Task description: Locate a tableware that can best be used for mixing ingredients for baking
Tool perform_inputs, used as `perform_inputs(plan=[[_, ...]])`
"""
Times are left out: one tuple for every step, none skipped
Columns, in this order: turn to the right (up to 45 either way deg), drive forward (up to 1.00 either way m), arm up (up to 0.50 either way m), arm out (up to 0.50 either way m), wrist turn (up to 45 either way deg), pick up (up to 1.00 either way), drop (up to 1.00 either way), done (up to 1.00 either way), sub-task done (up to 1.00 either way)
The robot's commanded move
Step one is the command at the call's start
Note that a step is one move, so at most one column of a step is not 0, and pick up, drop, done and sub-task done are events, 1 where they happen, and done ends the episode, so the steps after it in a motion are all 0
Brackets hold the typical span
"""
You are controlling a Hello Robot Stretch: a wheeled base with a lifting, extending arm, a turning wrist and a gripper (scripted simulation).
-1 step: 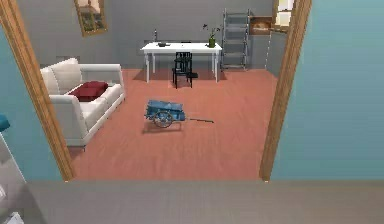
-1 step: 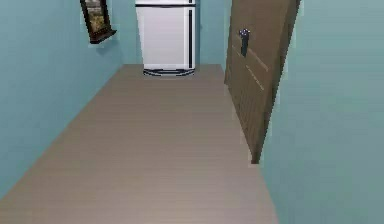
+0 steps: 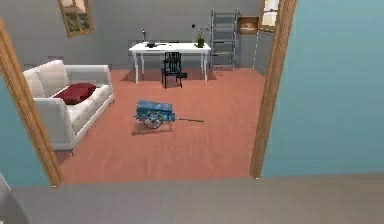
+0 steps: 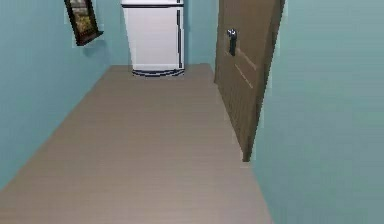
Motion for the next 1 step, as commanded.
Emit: perform_inputs(plan=[[0.0,1.00,0.00,0.00,0.0,0.00,0.00,0.00,0.00]])
